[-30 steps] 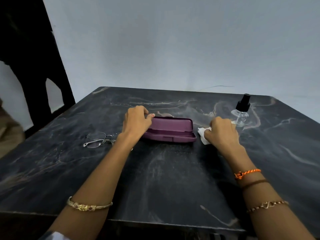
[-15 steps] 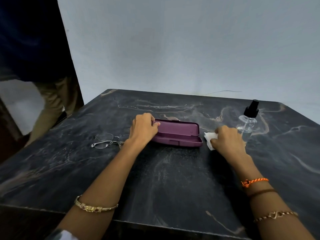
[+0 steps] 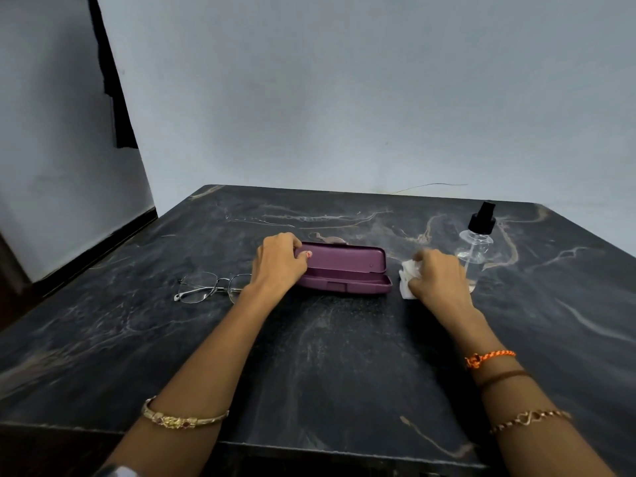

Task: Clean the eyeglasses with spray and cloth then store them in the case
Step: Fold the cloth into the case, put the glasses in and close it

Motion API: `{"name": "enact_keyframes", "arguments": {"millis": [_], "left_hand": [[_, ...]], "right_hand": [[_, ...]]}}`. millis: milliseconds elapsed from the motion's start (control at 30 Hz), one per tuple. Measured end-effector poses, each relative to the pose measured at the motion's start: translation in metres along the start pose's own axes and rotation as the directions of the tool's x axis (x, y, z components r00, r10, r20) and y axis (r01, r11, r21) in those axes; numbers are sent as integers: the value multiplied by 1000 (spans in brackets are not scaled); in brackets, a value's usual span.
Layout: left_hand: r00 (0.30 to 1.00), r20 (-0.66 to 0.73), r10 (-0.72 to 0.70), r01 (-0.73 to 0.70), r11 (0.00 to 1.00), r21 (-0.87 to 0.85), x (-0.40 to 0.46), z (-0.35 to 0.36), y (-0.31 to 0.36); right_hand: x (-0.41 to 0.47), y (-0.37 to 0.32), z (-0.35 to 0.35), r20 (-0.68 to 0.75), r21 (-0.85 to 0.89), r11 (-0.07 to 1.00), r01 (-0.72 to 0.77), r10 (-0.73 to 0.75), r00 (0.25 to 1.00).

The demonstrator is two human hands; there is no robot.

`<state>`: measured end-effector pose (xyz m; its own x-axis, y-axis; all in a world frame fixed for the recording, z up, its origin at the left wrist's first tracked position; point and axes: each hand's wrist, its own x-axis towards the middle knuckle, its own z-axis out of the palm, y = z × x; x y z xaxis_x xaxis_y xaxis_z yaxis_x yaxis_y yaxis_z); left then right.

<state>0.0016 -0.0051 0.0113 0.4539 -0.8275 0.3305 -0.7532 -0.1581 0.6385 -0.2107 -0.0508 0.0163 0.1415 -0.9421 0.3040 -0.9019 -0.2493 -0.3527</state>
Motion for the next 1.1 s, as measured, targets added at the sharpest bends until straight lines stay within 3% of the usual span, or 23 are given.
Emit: {"name": "enact_keyframes", "arguments": {"millis": [133, 233, 367, 467, 567, 700, 867, 1100], "left_hand": [[999, -36, 20, -20, 1000, 9, 0, 1, 1], [998, -64, 28, -27, 999, 17, 1, 0, 1], [987, -121, 110, -114, 993, -25, 1, 1, 2], [964, -166, 207, -225, 969, -101, -2, 1, 8], [963, -168, 209, -255, 908, -331, -8, 0, 18], [988, 41, 147, -81, 734, -675, -17, 4, 31], [970, 174, 172, 39, 593, -804, -23, 4, 39], [966, 186, 179, 42, 600, -799, -25, 1, 40]], "right_hand": [[2, 2, 3, -43, 53, 998, 37, -35, 998], [2, 2, 0, -156, 164, 983, 85, -60, 986], [-2, -4, -8, -367, 380, 904, 195, -46, 929], [-4, -8, -10, -438, 493, 826, 274, -36, 898], [-6, -12, -10, -437, 630, 699, 338, -39, 898], [-9, -23, -7, -395, 785, 498, 369, -55, 917], [-13, -34, 2, -346, 847, 374, 378, -153, 926], [-14, -37, 11, -308, 854, 347, 388, -265, 914]]}}
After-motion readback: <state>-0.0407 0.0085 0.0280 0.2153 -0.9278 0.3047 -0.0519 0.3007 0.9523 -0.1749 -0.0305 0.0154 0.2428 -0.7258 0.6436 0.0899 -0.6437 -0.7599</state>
